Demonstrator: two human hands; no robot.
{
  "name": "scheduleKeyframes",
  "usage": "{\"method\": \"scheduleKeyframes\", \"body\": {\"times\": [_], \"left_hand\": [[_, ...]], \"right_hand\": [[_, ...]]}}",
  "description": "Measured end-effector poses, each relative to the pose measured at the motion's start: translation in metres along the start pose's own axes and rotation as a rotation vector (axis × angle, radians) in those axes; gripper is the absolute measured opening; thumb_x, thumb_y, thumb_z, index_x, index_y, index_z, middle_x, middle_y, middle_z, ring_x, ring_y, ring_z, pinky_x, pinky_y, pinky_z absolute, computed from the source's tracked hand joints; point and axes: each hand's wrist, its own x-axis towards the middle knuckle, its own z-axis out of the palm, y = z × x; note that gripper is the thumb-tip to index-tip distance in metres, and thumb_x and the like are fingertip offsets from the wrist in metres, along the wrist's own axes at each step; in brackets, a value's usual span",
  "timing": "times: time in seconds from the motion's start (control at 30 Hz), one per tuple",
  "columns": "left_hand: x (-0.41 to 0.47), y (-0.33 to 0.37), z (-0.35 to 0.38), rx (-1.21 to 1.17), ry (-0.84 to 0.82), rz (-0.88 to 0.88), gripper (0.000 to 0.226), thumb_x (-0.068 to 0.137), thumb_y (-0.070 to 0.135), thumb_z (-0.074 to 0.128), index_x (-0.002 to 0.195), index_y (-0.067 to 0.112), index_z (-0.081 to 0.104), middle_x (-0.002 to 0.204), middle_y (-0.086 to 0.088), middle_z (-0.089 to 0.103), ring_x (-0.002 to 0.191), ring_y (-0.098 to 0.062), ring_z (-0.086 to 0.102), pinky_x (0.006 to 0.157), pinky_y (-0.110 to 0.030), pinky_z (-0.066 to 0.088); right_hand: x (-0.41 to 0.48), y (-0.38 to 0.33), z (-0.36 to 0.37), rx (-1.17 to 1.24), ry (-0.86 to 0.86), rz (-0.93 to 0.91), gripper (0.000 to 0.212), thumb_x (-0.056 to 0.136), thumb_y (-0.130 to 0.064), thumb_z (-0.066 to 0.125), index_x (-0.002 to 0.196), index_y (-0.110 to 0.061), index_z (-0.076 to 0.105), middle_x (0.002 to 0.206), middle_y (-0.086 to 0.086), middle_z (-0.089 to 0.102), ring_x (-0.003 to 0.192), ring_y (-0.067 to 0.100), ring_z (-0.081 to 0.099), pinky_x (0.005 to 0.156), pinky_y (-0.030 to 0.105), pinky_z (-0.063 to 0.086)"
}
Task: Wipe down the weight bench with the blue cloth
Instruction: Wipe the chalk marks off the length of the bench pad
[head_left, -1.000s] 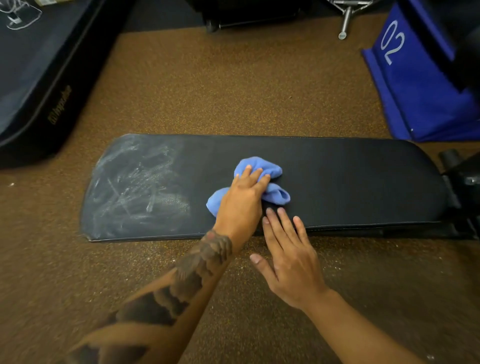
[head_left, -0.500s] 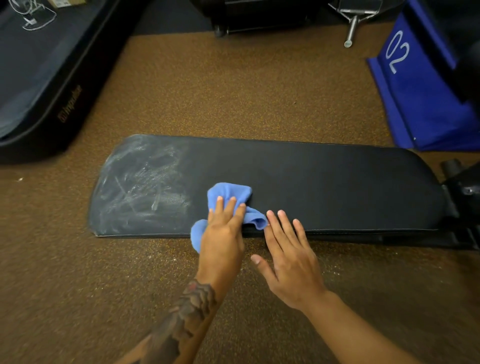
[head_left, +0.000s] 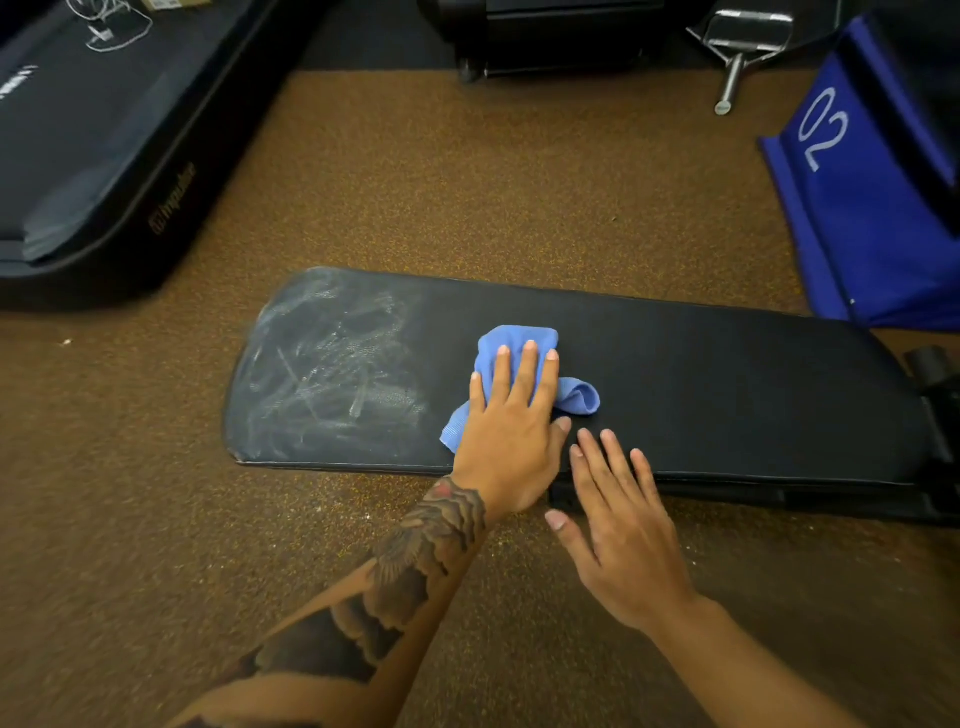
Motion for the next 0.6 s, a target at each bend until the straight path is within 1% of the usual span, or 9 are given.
{"method": "scheduleKeyframes", "body": {"times": [0.07, 0.17, 0.23, 0.27, 0.4, 0.43, 0.53, 0.6], "left_hand": [[-0.002, -0.008, -0.012, -0.015, -0.022, 0.023, 0.068, 0.093, 0.047, 0.015, 0.151, 0.019, -0.007, 0.16, -0.003, -0.007, 0.146, -0.028, -0.014, 0.117, -0.05, -0.001], [-0.01, -0.025, -0.025, -0.032, 0.015, 0.058, 0.067, 0.097, 0.046, 0.02, 0.151, 0.016, -0.006, 0.16, -0.003, -0.006, 0.146, -0.027, -0.012, 0.117, -0.047, -0.001], [-0.018, -0.04, -0.031, -0.042, 0.026, 0.052, 0.068, 0.096, 0.048, 0.018, 0.151, 0.014, -0.004, 0.16, -0.004, -0.005, 0.146, -0.026, -0.011, 0.118, -0.044, -0.001], [-0.023, -0.048, -0.032, -0.041, 0.03, 0.045, 0.068, 0.096, 0.048, 0.017, 0.151, 0.013, -0.003, 0.16, -0.004, -0.004, 0.146, -0.025, -0.011, 0.118, -0.044, -0.001], [-0.039, -0.088, -0.037, -0.017, 0.042, 0.027, 0.069, 0.096, 0.05, 0.013, 0.151, 0.012, -0.002, 0.16, -0.003, -0.005, 0.146, -0.022, -0.013, 0.119, -0.042, -0.001], [-0.043, -0.098, -0.038, -0.009, 0.048, 0.025, 0.069, 0.096, 0.051, 0.012, 0.151, 0.011, 0.0, 0.16, -0.004, -0.004, 0.146, -0.022, -0.012, 0.119, -0.042, -0.001], [-0.053, -0.13, -0.039, 0.016, 0.059, -0.003, 0.072, 0.095, 0.053, 0.011, 0.151, 0.009, 0.006, 0.16, -0.006, 0.002, 0.146, -0.025, -0.008, 0.119, -0.044, 0.002], [-0.058, -0.149, -0.037, 0.052, 0.053, -0.027, 0.073, 0.094, 0.054, 0.009, 0.151, 0.008, 0.008, 0.16, -0.007, 0.004, 0.146, -0.025, -0.007, 0.119, -0.045, 0.003]], "right_hand": [[0.001, -0.004, -0.004, 0.054, 0.042, 0.027, 0.065, 0.1, -0.054, 0.018, 0.146, -0.01, 0.034, 0.156, 0.005, 0.027, 0.147, 0.018, 0.012, 0.118, 0.045, 0.013], [0.012, -0.017, -0.015, 0.14, 0.168, 0.105, 0.059, 0.099, -0.048, 0.025, 0.144, -0.011, 0.04, 0.153, 0.003, 0.033, 0.146, 0.016, 0.019, 0.118, 0.046, 0.015], [0.027, -0.029, -0.023, 0.16, 0.223, 0.133, 0.058, 0.098, -0.046, 0.03, 0.144, -0.012, 0.039, 0.154, 0.003, 0.033, 0.145, 0.016, 0.02, 0.118, 0.045, 0.016], [0.037, -0.034, -0.026, 0.156, 0.224, 0.137, 0.059, 0.097, -0.046, 0.031, 0.145, -0.012, 0.037, 0.155, 0.003, 0.031, 0.145, 0.016, 0.018, 0.118, 0.045, 0.016], [0.077, -0.056, -0.028, 0.06, 0.128, 0.129, 0.069, 0.094, -0.054, 0.025, 0.15, -0.014, 0.023, 0.159, 0.006, 0.018, 0.147, 0.021, 0.011, 0.117, 0.041, 0.013], [0.086, -0.06, -0.027, 0.018, 0.104, 0.126, 0.071, 0.094, -0.055, 0.024, 0.15, -0.013, 0.021, 0.159, 0.008, 0.018, 0.147, 0.024, 0.012, 0.117, 0.043, 0.015], [0.105, -0.071, -0.022, -0.095, 0.043, 0.118, 0.074, 0.092, -0.058, 0.021, 0.15, -0.011, 0.024, 0.158, 0.012, 0.021, 0.145, 0.031, 0.016, 0.115, 0.051, 0.02], [0.111, -0.076, -0.017, -0.141, 0.01, 0.133, 0.076, 0.091, -0.06, 0.018, 0.151, -0.013, 0.021, 0.159, 0.011, 0.017, 0.146, 0.033, 0.011, 0.116, 0.053, 0.016]]}}
